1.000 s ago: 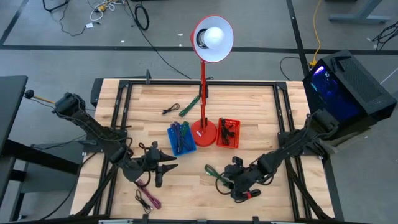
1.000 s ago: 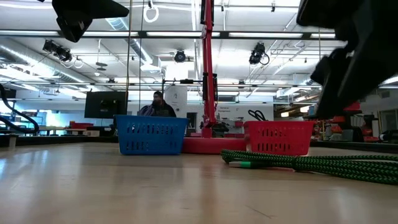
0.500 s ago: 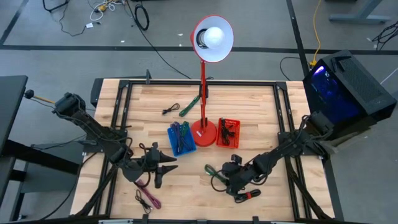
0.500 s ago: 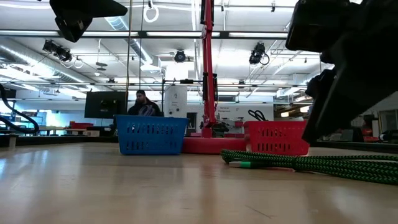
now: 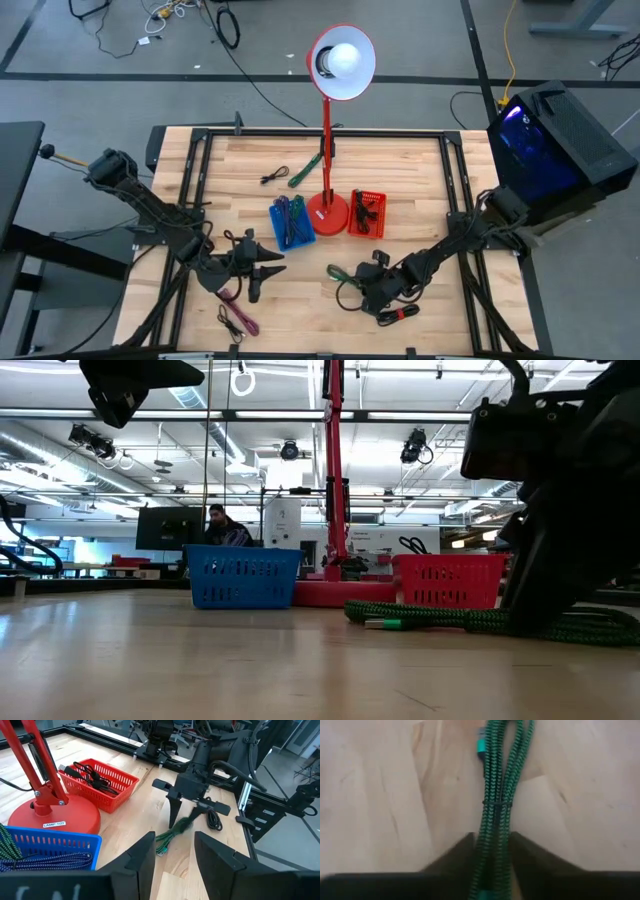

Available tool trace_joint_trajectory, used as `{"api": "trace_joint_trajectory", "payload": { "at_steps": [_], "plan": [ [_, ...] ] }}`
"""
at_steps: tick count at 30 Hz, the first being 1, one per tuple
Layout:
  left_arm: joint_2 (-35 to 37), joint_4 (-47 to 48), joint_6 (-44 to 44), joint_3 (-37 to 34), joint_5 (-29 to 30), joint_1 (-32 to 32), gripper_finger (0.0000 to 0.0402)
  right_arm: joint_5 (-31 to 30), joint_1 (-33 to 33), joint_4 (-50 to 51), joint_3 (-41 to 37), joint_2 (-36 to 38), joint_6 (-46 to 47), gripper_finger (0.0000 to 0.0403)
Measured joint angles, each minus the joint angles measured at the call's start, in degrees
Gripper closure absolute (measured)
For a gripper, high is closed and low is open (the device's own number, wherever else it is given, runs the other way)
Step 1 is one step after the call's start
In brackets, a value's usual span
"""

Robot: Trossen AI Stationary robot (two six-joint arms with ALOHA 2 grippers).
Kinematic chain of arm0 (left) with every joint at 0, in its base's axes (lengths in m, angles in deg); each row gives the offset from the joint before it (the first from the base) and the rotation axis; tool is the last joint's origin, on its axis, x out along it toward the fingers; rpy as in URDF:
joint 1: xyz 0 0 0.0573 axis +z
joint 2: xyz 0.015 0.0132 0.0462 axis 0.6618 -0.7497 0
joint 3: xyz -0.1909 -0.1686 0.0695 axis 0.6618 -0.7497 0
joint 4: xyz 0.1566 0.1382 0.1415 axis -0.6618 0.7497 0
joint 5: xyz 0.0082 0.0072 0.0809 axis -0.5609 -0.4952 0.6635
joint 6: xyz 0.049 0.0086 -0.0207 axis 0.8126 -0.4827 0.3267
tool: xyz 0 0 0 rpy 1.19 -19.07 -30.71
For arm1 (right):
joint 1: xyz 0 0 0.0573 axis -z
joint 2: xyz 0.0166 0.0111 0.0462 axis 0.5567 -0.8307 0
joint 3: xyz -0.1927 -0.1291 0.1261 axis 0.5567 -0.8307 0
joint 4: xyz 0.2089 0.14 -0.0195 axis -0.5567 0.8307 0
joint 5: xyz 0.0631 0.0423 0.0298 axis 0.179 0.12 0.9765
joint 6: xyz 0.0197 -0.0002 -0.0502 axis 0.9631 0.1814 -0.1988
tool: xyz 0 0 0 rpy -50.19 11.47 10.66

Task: Pick & Place USB Port
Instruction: Put the green charger cable into the blue bin

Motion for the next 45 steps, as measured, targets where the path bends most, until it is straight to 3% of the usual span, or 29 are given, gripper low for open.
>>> {"api": "trace_joint_trajectory", "payload": {
  "at_steps": [2,3,7,12,17,22,26,32,45],
  "plan": [
    [0.0,0.0,0.0,0.0,0.0,0.0,0.0259,-0.3,0.0,0.6,0.0,0.0,0.1,0.0354],
    [0.0,0.0,0.0,0.0,0.0,0.0,0.0259,-0.2,0.0,0.5,0.0,0.0,-0.7,0.0375],
    [0.0,0.0,-0.4,0.0,0.0,0.0,0.0259,0.0,0.5,0.3,0.0,0.4,-1.2,0.0392],
    [0.0,0.0,-0.4,0.0,0.1,0.0,0.0259,0.3,0.7,-0.3,-0.5,5.1,-4.4,0.0397],
    [0.0,-2.0,0.8,0.0,1.5,0.9,0.0259,-6.1,0.6,-4.2,-0.3,13.3,-10.3,0.0398],
    [0.0,-10.4,12.0,0.0,-1.1,2.8,0.0259,-13.7,0.5,-13.3,-0.2,19.5,-20.2,0.0398],
    [0.0,-21.4,24.2,0.0,-8.1,5.3,0.0259,-16.8,1.1,-22.2,-0.2,20.7,-29.3,0.0399],
    [0.0,-30.0,32.7,0.0,-15.5,9.7,0.0259,-16.6,3.2,-34.3,-0.2,20.6,-37.3,0.0399],
    [-1.0,-39.3,33.6,0.0,-28.5,18.6,0.0259,-10.9,8.2,-43.5,-0.2,20.6,-41.6,0.0399]
  ]
}}
